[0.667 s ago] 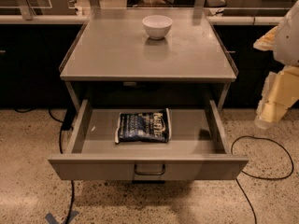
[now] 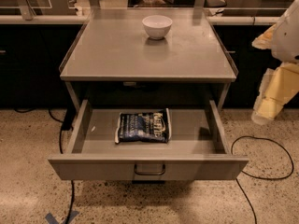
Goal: Pick blue chip bag from top drawer and place on counter
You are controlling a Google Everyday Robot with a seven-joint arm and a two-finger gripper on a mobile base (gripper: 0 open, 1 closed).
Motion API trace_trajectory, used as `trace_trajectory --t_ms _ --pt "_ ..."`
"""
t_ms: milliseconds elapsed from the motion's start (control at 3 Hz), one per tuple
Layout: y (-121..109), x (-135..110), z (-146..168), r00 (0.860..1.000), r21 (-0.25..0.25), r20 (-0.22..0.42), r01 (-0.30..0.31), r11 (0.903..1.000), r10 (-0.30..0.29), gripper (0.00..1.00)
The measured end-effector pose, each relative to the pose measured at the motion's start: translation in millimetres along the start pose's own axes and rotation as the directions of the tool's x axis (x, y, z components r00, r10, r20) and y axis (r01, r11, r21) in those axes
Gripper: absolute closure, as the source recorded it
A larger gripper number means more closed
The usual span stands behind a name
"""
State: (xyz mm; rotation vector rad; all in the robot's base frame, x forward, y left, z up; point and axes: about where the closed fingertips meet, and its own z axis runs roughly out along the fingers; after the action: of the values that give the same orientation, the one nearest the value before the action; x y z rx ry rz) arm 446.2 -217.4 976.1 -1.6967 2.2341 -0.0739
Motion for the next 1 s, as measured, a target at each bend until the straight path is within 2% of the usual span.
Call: trace_trajectory --t_ms 667,1000 --pt "-34 2 13 0.997 -0.019 0.007 -0.078 0.9968 0.078 0.00" --pt "-52 0 14 0.994 -0.008 -0.007 -0.105 0.9944 0.105 0.00"
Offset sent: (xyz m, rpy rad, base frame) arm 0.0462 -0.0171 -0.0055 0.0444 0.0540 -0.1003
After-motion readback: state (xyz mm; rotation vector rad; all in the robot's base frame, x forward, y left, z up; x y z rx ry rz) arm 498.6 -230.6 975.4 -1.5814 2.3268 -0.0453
